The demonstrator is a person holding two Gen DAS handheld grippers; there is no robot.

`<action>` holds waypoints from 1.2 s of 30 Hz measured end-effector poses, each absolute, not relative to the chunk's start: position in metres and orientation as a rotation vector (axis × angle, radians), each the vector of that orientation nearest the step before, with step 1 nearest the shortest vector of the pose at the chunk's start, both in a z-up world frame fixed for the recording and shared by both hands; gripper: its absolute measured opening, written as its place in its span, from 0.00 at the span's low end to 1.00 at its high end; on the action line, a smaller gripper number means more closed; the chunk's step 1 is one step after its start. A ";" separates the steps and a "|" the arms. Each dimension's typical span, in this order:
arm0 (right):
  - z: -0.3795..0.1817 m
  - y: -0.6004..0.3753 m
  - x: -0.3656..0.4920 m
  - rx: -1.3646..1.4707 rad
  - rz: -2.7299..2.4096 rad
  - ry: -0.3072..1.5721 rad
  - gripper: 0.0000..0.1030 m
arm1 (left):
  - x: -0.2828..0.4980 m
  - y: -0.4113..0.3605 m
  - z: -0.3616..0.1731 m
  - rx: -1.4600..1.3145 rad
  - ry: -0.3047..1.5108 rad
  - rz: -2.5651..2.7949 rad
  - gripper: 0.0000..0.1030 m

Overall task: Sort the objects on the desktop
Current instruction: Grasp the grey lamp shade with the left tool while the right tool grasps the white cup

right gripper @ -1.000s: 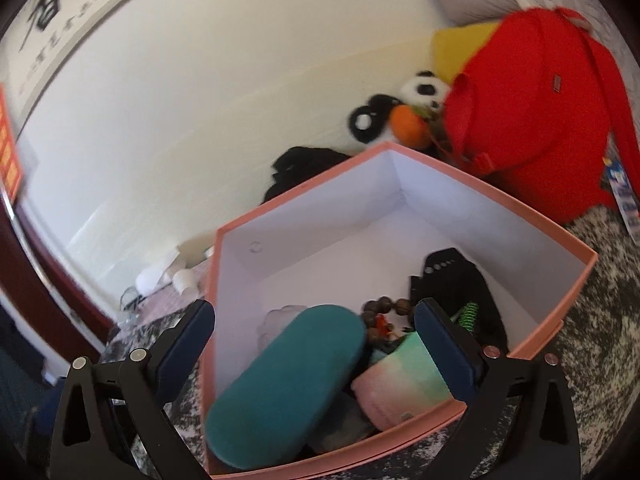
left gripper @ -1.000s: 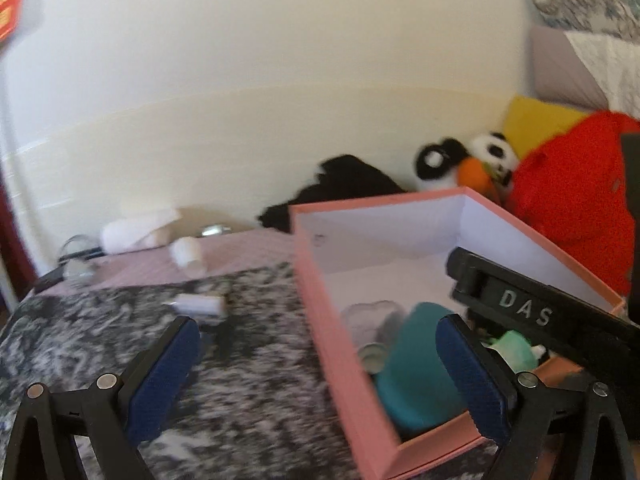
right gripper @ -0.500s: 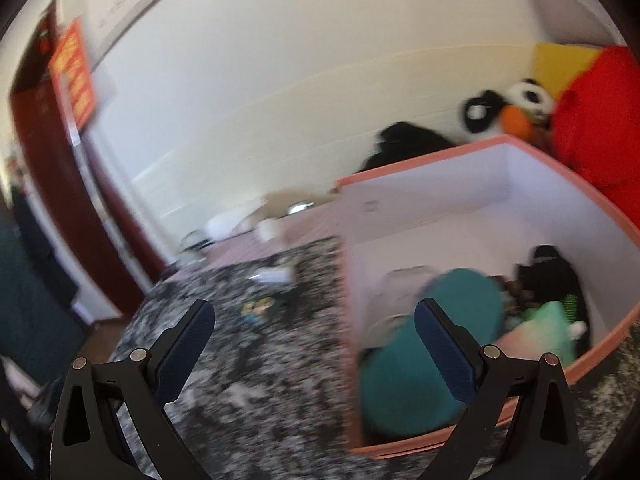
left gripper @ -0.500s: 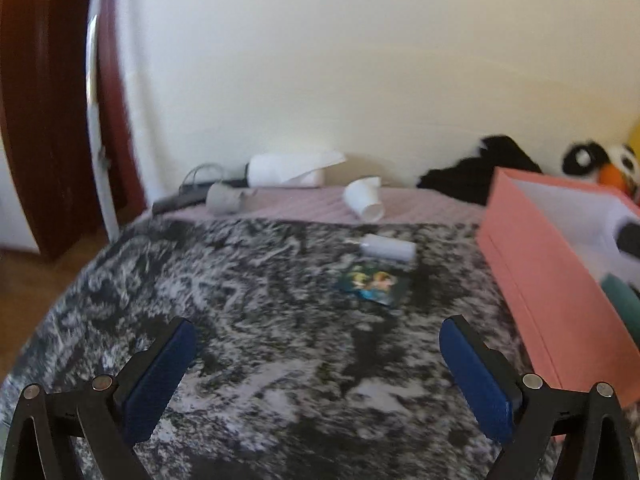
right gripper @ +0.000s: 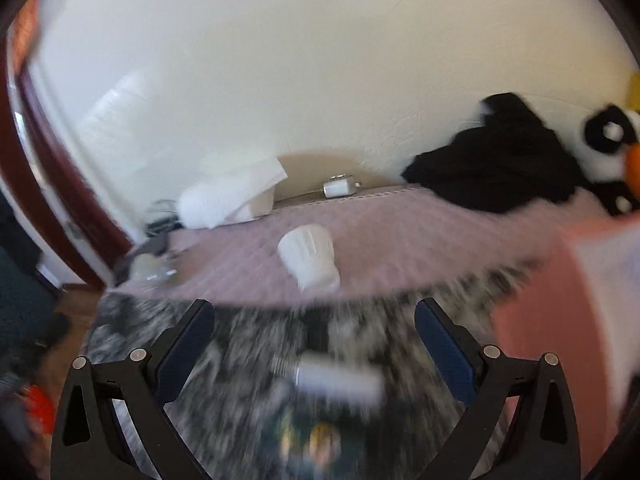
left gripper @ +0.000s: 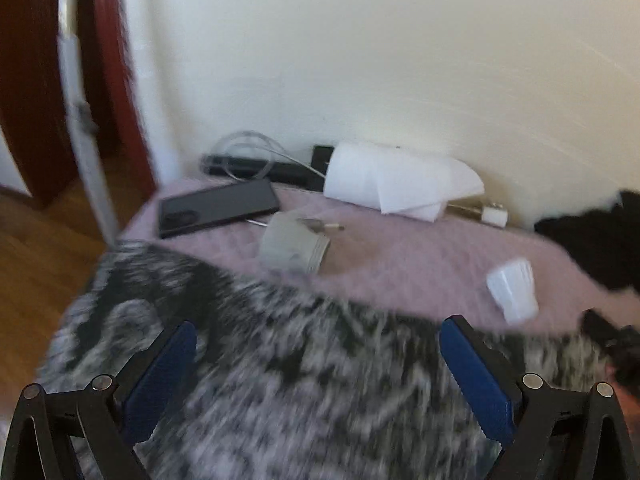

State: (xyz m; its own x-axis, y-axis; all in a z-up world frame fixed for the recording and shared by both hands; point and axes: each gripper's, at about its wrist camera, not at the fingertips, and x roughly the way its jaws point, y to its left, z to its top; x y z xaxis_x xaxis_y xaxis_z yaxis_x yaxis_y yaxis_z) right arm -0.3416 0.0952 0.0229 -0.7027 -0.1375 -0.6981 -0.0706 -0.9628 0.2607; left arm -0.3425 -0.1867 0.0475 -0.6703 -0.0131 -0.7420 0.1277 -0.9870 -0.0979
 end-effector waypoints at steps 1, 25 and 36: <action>0.012 0.097 -0.356 1.185 -2.816 -0.463 0.99 | -0.356 -0.188 0.036 1.249 0.205 -2.783 0.98; -0.056 0.124 -0.411 1.047 -2.571 -0.630 0.45 | -0.415 -0.175 -0.043 1.265 0.022 -2.839 0.59; 0.008 0.116 -0.319 0.820 -2.695 -0.587 0.45 | -0.284 -0.134 -0.001 1.299 0.074 -3.053 0.59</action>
